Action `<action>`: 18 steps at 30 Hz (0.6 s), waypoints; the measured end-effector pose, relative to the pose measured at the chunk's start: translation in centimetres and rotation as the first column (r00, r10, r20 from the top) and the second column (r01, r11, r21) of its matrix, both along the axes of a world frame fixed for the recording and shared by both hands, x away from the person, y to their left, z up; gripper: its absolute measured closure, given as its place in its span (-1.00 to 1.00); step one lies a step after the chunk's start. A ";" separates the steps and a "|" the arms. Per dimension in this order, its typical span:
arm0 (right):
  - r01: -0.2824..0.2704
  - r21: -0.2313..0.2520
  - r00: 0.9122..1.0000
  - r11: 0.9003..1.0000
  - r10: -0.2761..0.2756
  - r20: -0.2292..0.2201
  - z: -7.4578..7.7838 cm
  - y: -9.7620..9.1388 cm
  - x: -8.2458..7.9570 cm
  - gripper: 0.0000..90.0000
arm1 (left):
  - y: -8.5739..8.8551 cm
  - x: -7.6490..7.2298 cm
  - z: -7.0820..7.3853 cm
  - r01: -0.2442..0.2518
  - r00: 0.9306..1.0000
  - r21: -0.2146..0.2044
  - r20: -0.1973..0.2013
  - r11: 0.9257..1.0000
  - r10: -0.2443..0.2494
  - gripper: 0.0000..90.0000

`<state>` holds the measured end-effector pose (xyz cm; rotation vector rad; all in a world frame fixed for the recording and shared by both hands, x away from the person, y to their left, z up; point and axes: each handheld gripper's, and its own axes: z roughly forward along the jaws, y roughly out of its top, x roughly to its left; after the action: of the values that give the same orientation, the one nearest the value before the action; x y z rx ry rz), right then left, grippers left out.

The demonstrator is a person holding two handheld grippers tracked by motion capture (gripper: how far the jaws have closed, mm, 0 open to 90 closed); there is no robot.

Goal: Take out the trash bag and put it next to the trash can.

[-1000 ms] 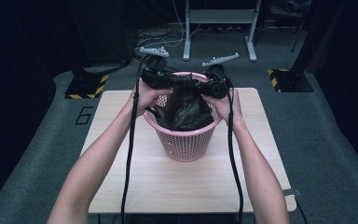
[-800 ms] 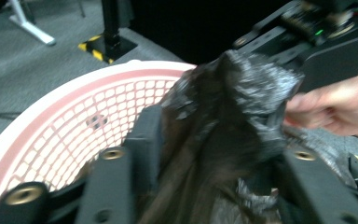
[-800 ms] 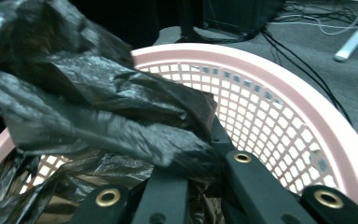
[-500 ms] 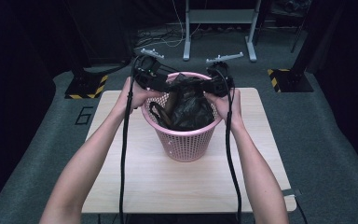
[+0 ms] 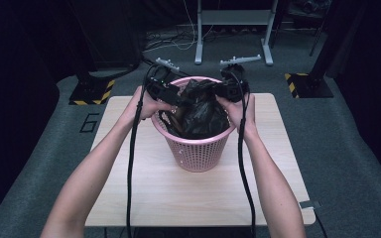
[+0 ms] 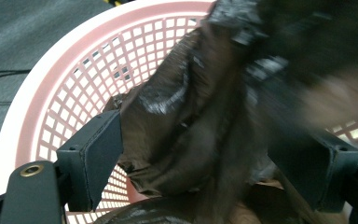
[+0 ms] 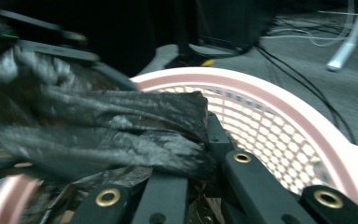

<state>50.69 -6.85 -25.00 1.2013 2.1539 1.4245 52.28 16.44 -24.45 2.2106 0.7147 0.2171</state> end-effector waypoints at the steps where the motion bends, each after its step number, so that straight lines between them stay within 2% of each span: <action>1: 0.012 0.000 1.000 1.000 -0.012 -0.007 -0.1 -0.2 0.2 1.00 | 0.2 -0.1 0.1 0.002 1.000 -0.003 0.001 1.000 -0.002 -0.60; 3: 0.053 -0.014 0.999 0.998 -0.053 -0.012 -0.4 -0.6 0.5 1.00 | 0.9 -0.2 0.4 0.002 1.000 -0.020 0.002 1.000 -0.002 -0.61; 5: 0.097 -0.020 0.995 0.995 -0.097 -0.018 -0.6 -1.0 0.8 1.00 | 1.5 -0.3 0.7 0.011 1.000 -0.077 -0.008 0.997 -0.012 -0.61; 7: 0.121 -0.023 0.992 0.992 -0.121 -0.026 -0.6 -1.0 1.1 1.00 | 1.6 -0.8 1.0 0.030 0.999 -0.139 -0.011 0.990 -0.031 -0.65; 8: 0.129 -0.033 0.991 0.991 -0.130 -0.027 -0.5 -0.8 1.2 1.00 | 1.3 -1.2 1.1 0.038 0.999 -0.147 0.005 0.988 -0.037 -0.65; 11: 0.135 -0.026 0.991 0.990 -0.136 -0.019 0.1 0.5 1.2 1.00 | -0.7 -2.1 0.7 0.036 0.998 -0.123 0.052 0.992 -0.030 -0.69; 12: 0.134 -0.006 0.991 0.991 -0.135 -0.017 0.5 0.9 1.0 1.00 | -1.5 -2.3 0.5 0.017 0.997 -0.103 0.070 0.995 -0.010 -0.68; 13: 0.125 0.025 0.992 0.992 -0.125 -0.015 1.0 1.3 0.9 1.00 | -1.5 -2.3 0.5 0.017 0.997 -0.103 0.070 0.995 -0.010 -0.66; 14: 0.112 0.053 0.994 0.992 -0.111 -0.011 1.5 1.6 0.7 1.00 | -2.7 -2.1 0.0 -0.017 0.994 -0.061 0.102 0.998 0.023 -0.68; 15: 0.098 0.081 0.995 0.992 -0.098 -0.004 2.1 1.9 0.4 1.00 | -2.7 -2.1 0.0 -0.017 0.994 -0.061 0.102 0.998 0.023 -0.66; 16: 0.098 0.081 0.995 0.992 -0.098 -0.004 2.1 1.9 0.4 1.00 | -3.1 -1.8 -0.2 -0.040 0.993 -0.051 0.107 0.998 0.045 -0.66; 17: 0.083 0.105 0.996 0.991 -0.084 0.004 2.6 2.1 0.1 1.00 | -3.3 -1.4 -0.5 -0.055 0.993 -0.049 0.104 0.997 0.060 -0.66; 18: 0.049 0.158 0.998 0.986 -0.052 0.019 3.7 2.2 -0.8 1.00 | -3.4 -0.9 -0.8 -0.090 0.989 -0.054 0.110 0.994 0.096 -0.64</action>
<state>49.91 -4.65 -21.28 1.2772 2.0124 1.6039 51.34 13.05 -25.20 2.1026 0.7536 0.3642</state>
